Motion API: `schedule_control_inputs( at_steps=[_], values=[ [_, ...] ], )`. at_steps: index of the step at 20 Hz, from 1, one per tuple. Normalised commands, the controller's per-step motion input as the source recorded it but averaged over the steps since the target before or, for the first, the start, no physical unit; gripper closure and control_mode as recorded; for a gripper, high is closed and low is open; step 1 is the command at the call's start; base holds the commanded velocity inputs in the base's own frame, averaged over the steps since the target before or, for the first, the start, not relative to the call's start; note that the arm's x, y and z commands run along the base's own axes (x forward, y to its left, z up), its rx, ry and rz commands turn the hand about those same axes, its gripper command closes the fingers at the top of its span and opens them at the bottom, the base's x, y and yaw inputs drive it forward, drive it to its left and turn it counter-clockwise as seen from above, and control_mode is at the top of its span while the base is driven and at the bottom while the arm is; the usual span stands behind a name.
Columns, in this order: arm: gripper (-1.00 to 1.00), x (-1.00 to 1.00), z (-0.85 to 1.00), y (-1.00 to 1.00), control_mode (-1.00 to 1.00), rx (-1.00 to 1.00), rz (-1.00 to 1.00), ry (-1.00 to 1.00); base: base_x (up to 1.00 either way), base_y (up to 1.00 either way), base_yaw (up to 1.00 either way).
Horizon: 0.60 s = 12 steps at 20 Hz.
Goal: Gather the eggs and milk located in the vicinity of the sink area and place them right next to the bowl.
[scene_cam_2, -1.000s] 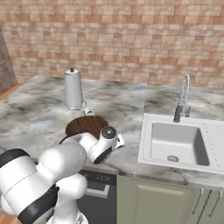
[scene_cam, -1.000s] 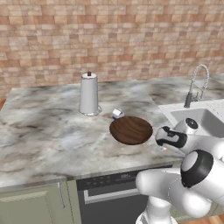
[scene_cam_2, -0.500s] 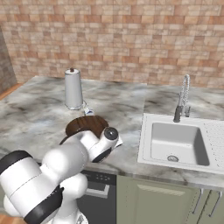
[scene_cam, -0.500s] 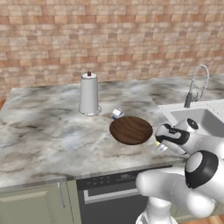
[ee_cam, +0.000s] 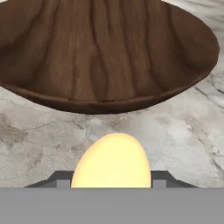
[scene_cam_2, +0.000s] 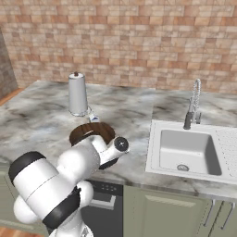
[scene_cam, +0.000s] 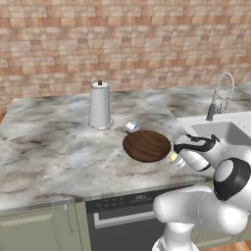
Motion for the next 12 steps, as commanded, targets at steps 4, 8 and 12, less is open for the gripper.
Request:
schedule_control_inputs(
  at_steps=[4,8,12],
  values=[
    [1.0,0.38,0.0,0.06,-1.0,0.01,0.03,0.0,0.0,0.0,0.0],
    [1.0,0.05,0.0,0.0,-1.0,0.0,0.02,0.0,0.0,0.0,0.0],
    [1.0,0.0,0.0,0.0,-1.0,0.0,0.0,0.0,0.0,0.0,0.0]
  ],
)
